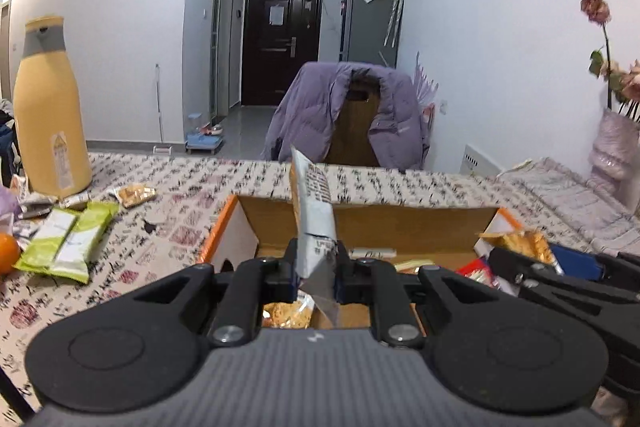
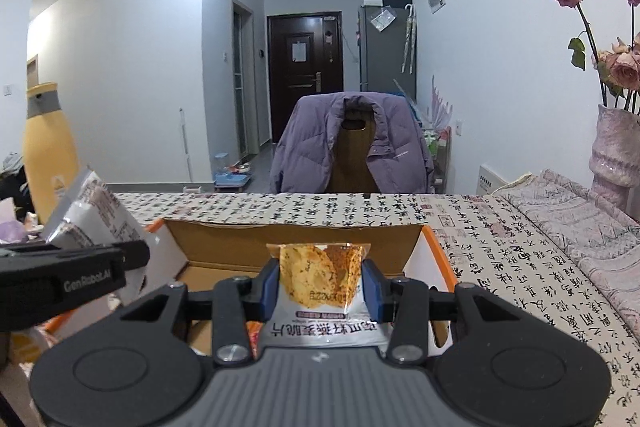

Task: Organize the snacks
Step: 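Carry both white packets into the cardboard box and open both grippers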

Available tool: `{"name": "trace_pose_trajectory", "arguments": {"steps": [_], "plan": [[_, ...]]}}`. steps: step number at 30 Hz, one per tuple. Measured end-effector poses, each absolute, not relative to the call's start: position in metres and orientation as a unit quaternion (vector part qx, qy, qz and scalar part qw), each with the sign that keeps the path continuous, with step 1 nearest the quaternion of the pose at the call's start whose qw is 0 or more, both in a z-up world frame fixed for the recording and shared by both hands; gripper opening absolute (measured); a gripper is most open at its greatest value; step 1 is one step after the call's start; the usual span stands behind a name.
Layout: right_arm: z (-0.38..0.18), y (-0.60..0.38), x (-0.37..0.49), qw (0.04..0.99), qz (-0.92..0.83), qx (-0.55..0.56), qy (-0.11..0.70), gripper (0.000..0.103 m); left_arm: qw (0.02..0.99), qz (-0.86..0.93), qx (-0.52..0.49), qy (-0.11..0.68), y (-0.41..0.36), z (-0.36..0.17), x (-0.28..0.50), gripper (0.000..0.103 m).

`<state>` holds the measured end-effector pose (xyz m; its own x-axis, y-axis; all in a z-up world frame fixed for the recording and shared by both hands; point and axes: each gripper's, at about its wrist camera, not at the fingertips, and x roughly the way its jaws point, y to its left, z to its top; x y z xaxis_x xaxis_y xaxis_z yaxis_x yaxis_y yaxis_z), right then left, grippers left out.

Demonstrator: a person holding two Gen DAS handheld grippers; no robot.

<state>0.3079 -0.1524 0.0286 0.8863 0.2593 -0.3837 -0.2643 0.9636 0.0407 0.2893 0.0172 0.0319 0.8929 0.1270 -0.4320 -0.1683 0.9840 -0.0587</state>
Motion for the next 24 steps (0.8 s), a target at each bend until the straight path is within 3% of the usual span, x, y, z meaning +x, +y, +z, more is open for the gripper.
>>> {"name": "trace_pose_trajectory", "arguments": {"steps": [11,12,13,15,18,24], "plan": [[0.012,-0.155,0.32,0.966,0.135,-0.01,0.22,0.045,0.966,0.07,-0.04,0.247,0.022,0.01,0.297,0.019],[0.012,-0.155,0.321,0.966,0.135,-0.007,0.22,0.053,0.966,0.07,-0.04,0.246,0.022,0.01,0.296,0.031],[0.012,-0.156,0.321,0.966,0.135,-0.004,0.221,0.06,0.966,0.07,-0.042,0.246,0.023,0.011,0.296,0.055],[0.013,-0.161,0.319,0.967,0.135,0.006,0.216,0.093,0.967,0.075,-0.048,0.238,0.025,0.013,0.293,0.086],[0.015,-0.167,0.321,0.969,0.129,0.015,0.209,0.103,0.969,0.087,-0.056,0.227,0.026,0.017,0.289,0.103],[0.015,-0.174,0.317,0.97,0.12,0.025,0.209,0.103,0.967,0.089,-0.066,0.228,0.03,0.017,0.29,0.103]]}}
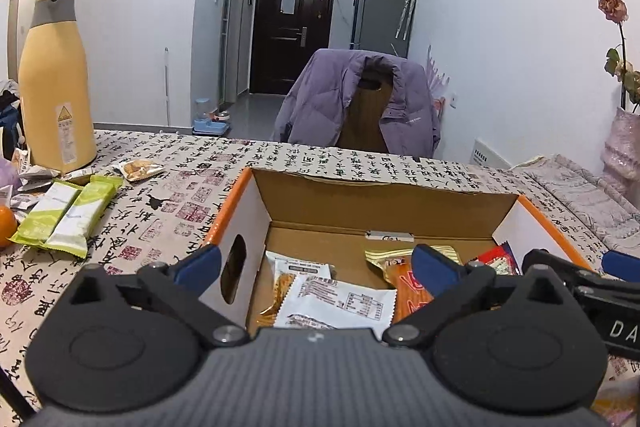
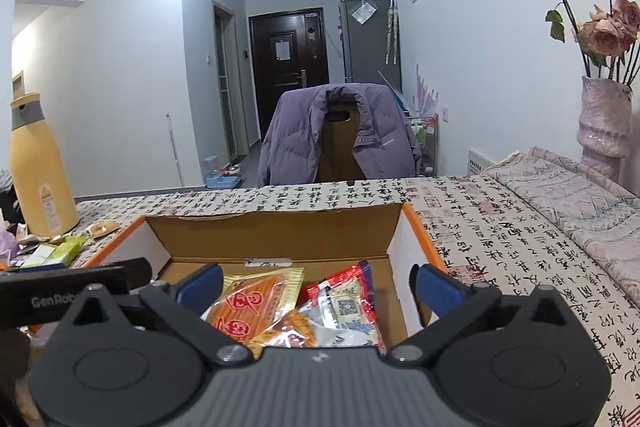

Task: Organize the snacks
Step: 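Carry both white packets into the cardboard box and open both grippers, then move both tools back to the snack pile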

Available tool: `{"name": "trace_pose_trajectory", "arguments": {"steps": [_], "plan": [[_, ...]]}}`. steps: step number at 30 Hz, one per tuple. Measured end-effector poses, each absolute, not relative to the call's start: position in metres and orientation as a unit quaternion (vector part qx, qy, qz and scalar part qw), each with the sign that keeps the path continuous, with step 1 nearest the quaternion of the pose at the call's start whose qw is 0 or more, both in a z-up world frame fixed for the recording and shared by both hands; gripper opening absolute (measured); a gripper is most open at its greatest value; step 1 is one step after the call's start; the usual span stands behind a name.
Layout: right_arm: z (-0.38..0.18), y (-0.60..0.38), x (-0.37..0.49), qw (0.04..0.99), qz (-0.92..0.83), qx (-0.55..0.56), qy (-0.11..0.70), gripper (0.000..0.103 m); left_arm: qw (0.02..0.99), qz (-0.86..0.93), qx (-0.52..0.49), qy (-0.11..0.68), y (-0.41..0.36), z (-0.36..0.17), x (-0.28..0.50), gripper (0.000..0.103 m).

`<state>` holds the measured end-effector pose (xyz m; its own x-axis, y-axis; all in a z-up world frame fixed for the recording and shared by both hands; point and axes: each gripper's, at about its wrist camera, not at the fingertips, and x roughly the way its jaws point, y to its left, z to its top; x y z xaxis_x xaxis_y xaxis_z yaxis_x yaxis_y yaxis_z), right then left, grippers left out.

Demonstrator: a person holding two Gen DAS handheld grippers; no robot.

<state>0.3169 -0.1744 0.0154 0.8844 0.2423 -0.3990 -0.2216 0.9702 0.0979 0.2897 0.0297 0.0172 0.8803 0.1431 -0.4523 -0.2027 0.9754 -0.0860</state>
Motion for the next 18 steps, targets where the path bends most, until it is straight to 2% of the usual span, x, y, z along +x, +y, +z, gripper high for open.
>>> {"name": "trace_pose_trajectory", "arguments": {"steps": [18], "plan": [[0.053,-0.189,0.291,0.974,0.13,0.034,0.184,0.103,0.972,0.086,-0.051,0.211,0.018,0.045,0.263,0.103]]}}
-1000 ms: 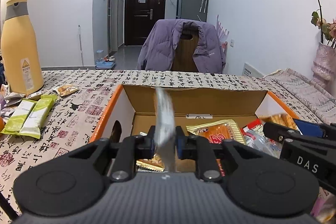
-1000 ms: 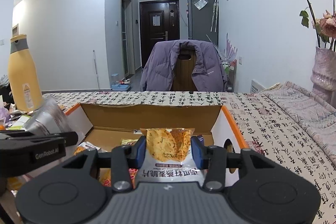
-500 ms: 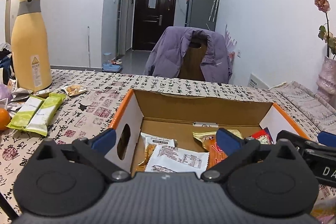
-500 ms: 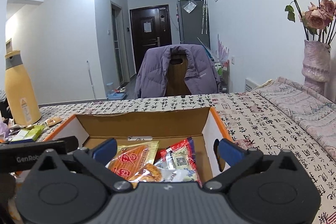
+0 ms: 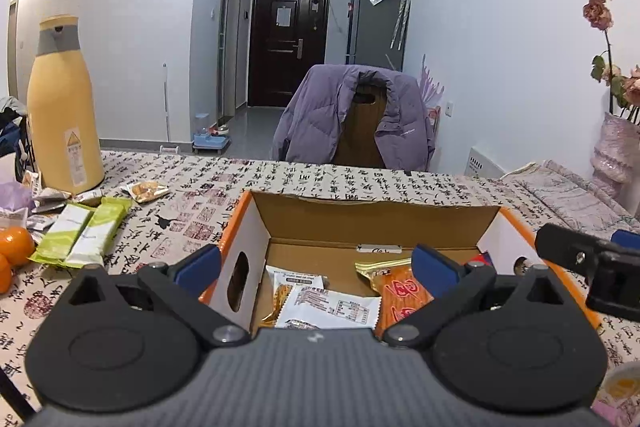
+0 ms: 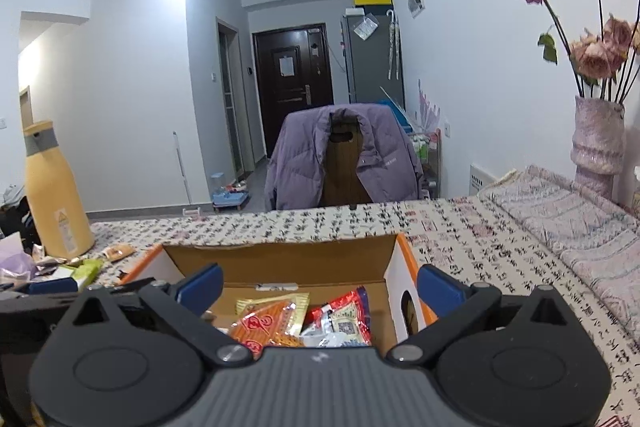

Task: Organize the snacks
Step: 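Move both tools back to the snack pile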

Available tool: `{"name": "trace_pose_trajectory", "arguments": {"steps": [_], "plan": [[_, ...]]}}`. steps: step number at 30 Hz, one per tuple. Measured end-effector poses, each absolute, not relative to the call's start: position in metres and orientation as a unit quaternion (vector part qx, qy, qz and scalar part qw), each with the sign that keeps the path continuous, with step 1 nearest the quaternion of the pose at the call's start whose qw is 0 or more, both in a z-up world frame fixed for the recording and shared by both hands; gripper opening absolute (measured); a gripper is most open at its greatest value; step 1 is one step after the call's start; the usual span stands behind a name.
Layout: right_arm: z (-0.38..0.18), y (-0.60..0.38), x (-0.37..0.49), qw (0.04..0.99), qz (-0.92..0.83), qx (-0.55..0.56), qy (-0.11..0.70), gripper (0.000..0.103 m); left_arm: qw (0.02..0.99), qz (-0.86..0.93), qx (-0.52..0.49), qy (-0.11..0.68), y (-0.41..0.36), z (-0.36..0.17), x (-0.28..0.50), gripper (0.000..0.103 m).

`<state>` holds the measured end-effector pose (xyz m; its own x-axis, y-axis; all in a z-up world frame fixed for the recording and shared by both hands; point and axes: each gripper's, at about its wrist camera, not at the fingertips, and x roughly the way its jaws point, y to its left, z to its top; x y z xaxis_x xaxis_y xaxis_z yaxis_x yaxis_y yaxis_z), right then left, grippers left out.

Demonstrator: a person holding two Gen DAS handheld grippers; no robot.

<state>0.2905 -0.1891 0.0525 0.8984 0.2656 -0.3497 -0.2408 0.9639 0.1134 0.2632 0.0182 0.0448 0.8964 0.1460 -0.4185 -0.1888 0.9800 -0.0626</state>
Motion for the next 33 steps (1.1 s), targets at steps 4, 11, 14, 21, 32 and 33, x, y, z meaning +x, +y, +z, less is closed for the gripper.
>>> {"name": "trace_pose_trajectory", "arguments": {"steps": [4,11,14,21,32,33], "plan": [[0.061,-0.194,0.273,0.975,0.134,0.033,0.174,0.103,0.974,0.082,-0.051,0.204,0.016,0.052,0.245,0.103],[0.063,-0.206,0.232,0.975,0.142,0.025,0.172,0.103,0.976,0.074,-0.044,0.201,0.01,0.055,0.203,0.103],[0.057,-0.214,0.215,0.972,0.151,0.019,0.177,0.103,0.975,0.07,-0.045,0.206,0.01,0.05,0.184,0.103],[0.033,-0.225,0.177,0.967,0.156,-0.012,0.2,0.103,0.971,0.065,-0.046,0.224,0.014,0.033,0.146,0.103],[-0.013,-0.24,0.179,0.95,0.144,-0.069,0.266,0.103,0.962,0.07,-0.052,0.259,0.032,0.002,0.11,0.103],[-0.014,-0.239,0.182,0.949,0.147,-0.074,0.268,0.103,0.961,0.072,-0.054,0.262,0.033,0.001,0.109,0.103]]}}
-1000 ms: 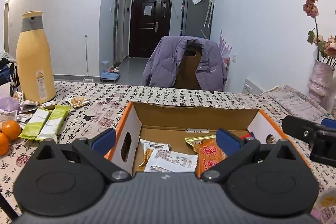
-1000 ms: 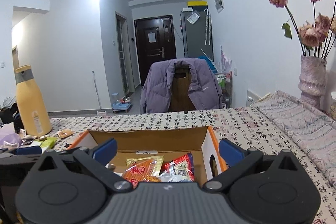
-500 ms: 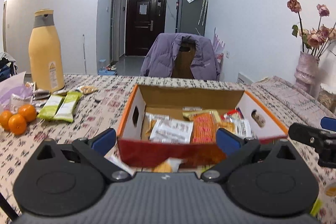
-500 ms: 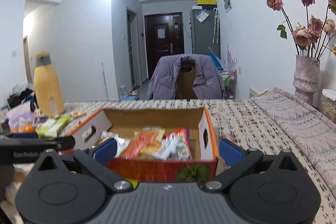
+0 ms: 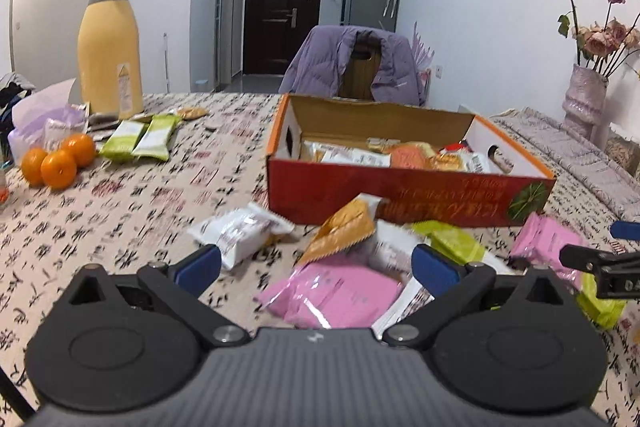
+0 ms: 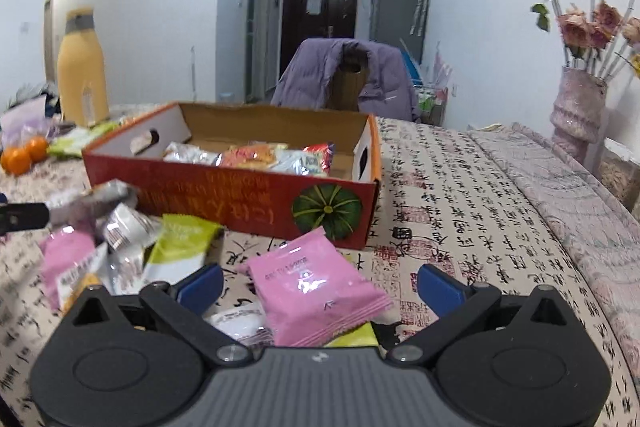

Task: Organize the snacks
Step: 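Move both tools back to the snack pile, then grasp a pink packet with the right gripper, then grasp a second pink packet with the left gripper while the right holds its packet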

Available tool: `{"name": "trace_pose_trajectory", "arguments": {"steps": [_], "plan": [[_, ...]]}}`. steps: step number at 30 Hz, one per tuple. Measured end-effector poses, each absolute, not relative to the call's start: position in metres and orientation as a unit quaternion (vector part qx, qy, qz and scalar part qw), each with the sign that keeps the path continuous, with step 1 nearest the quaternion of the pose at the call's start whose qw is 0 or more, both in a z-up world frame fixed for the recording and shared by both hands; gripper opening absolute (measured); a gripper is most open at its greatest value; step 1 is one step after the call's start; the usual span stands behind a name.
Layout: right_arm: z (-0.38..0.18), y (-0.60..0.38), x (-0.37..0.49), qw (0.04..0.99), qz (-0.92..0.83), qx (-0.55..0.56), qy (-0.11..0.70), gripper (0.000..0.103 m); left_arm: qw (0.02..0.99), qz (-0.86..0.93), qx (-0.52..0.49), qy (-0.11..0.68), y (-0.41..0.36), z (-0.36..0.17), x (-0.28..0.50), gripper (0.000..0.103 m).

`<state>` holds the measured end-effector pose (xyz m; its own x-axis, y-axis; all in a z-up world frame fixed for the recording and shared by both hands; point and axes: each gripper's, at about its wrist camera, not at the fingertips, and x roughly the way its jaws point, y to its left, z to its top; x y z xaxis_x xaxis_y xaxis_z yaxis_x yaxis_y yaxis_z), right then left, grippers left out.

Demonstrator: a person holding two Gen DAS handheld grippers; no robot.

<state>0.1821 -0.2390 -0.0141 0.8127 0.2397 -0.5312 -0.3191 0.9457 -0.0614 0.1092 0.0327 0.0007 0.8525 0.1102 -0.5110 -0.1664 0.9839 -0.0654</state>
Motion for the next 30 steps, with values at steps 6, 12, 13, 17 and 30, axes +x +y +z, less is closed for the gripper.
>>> {"name": "trace_pose_trajectory", "arguments": {"steps": [6,12,13,17,30], "plan": [[-0.028,-0.223,0.208,0.935,0.168,-0.112,0.292,0.098,0.958,0.08,-0.056,0.271,0.037,-0.003,0.104,0.103],[-0.04,-0.225,0.225,0.927,0.167,-0.1,0.32,0.063,0.956,0.085,-0.059,0.274,0.041,-0.004,0.1,0.103],[-0.04,-0.226,0.223,0.929,0.167,-0.098,0.316,0.061,0.956,0.085,-0.06,0.275,0.042,-0.004,0.099,0.103],[-0.035,-0.233,0.211,0.94,0.158,-0.08,0.292,0.061,0.954,0.088,-0.06,0.282,0.042,-0.007,0.103,0.103],[-0.02,-0.232,0.179,0.973,0.126,-0.018,0.191,0.061,0.934,0.115,-0.095,0.325,0.037,-0.023,0.141,0.103]]}}
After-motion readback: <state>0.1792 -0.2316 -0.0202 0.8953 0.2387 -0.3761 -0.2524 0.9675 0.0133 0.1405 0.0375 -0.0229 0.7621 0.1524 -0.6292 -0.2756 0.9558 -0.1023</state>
